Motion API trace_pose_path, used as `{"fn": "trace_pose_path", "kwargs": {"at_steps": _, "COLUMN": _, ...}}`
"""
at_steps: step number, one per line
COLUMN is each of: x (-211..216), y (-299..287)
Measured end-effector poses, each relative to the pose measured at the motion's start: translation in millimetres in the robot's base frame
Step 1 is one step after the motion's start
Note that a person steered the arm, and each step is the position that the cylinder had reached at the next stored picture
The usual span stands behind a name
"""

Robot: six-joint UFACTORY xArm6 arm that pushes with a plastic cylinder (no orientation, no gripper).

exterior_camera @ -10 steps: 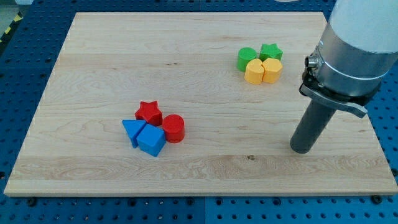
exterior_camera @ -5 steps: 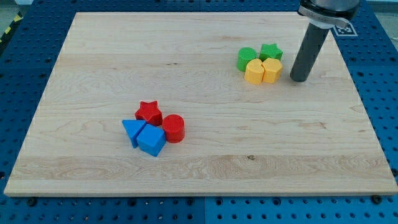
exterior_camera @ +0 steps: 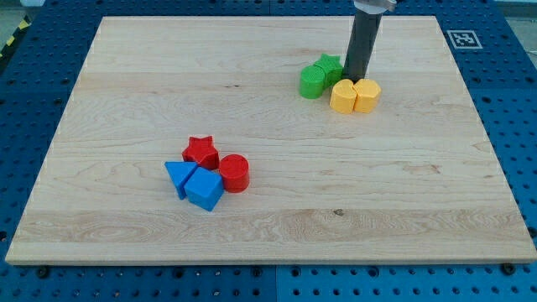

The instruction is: Separate the group of blocks

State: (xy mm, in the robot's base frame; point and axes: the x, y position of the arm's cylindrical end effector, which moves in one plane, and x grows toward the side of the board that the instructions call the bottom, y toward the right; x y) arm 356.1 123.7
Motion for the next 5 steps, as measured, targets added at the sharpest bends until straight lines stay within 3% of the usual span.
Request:
{"fn": "trace_pose_path", "kwargs": {"at_steps": 4, "x": 38, "y": -8}}
{"fn": "trace_pose_path", "kwargs": {"at_steps": 5, "x": 21, "y": -8}}
